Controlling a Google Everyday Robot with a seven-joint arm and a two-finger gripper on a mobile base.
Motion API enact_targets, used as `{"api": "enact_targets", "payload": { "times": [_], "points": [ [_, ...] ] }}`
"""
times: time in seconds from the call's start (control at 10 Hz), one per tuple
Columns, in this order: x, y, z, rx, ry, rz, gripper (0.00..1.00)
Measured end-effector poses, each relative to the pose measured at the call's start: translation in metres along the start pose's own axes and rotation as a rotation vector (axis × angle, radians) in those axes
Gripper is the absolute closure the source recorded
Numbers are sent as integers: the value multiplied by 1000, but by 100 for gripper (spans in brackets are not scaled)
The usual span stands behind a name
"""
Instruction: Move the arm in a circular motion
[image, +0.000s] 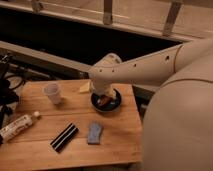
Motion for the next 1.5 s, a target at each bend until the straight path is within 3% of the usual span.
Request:
{"api": "enact_targets", "payload": {
  "times": [0.3,0.8,0.9,1.1,1.5],
  "points": [
    [-26,-30,1,38,-17,77,47],
    [-89,-134,3,138,-40,260,97],
    [-94,-140,4,137,-37,270,100],
    [-98,-143,4,132,-30,223,91],
    [-75,-81,8,142,-9,112,50]
  ]
}}
